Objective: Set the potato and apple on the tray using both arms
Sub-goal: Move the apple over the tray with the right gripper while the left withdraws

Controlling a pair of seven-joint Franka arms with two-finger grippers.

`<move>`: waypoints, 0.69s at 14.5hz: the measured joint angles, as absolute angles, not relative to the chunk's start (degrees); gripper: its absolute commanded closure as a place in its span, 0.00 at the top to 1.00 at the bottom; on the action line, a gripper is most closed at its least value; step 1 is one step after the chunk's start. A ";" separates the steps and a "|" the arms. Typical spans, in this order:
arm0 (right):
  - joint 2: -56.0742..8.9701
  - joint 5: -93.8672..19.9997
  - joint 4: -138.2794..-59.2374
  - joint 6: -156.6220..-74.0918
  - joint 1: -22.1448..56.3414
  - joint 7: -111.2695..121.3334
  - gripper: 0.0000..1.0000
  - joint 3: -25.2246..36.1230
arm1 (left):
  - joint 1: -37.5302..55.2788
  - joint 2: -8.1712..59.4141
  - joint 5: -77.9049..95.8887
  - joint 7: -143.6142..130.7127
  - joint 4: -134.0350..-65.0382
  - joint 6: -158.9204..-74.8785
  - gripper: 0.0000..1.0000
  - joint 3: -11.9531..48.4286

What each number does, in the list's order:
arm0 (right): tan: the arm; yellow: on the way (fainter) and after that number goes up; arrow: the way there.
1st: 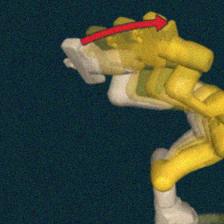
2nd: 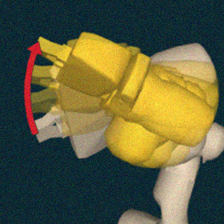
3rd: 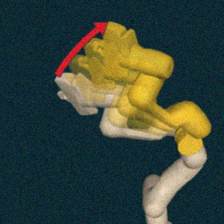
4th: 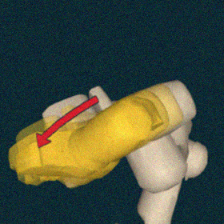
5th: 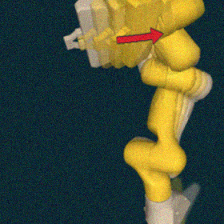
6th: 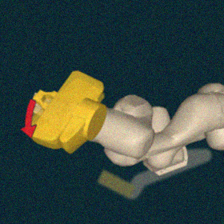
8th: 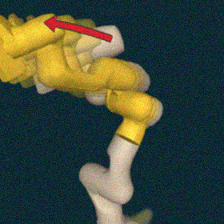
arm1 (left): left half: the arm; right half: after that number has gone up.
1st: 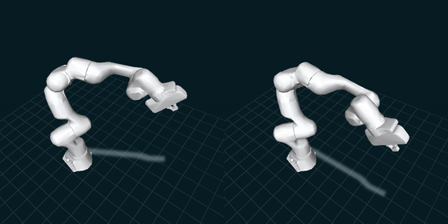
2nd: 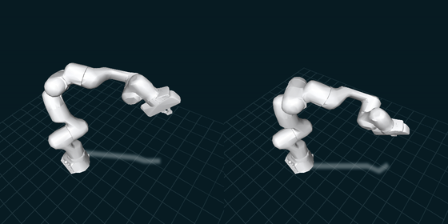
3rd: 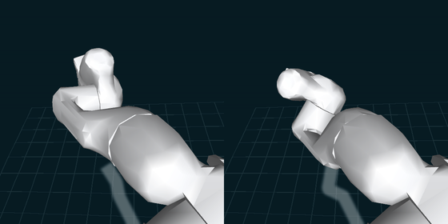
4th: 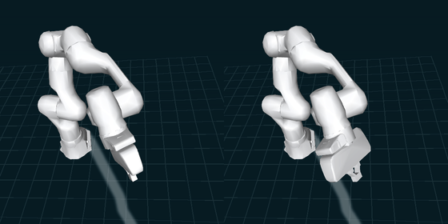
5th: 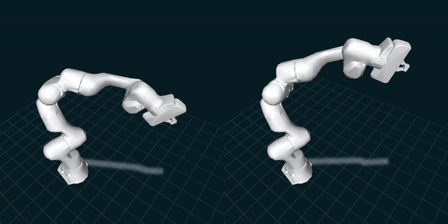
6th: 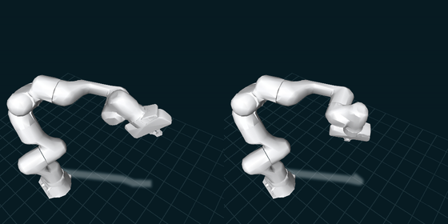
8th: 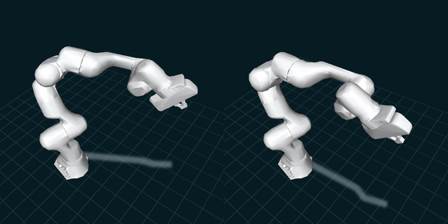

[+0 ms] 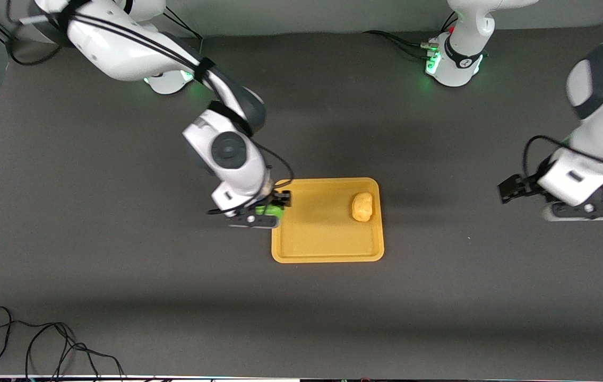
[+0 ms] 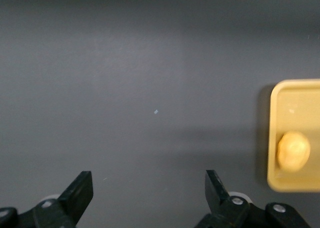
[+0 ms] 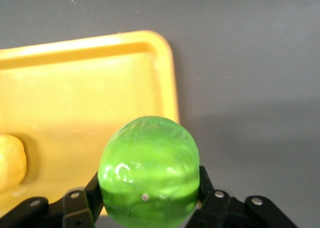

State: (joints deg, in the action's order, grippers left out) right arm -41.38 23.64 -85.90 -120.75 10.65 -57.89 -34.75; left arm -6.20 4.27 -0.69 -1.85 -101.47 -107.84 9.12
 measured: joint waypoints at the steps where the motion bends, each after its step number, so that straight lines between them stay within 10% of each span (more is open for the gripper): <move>1: -44.17 26.72 -84.54 -121.00 11.11 -61.05 0.42 -35.81 | -8.14 3.18 0.66 1.79 -101.58 -106.06 1.00 9.09; 10: -52.89 29.84 -81.30 -126.97 12.28 -62.83 0.43 -36.55 | -11.32 -5.76 2.98 6.68 -102.44 -101.66 1.00 9.89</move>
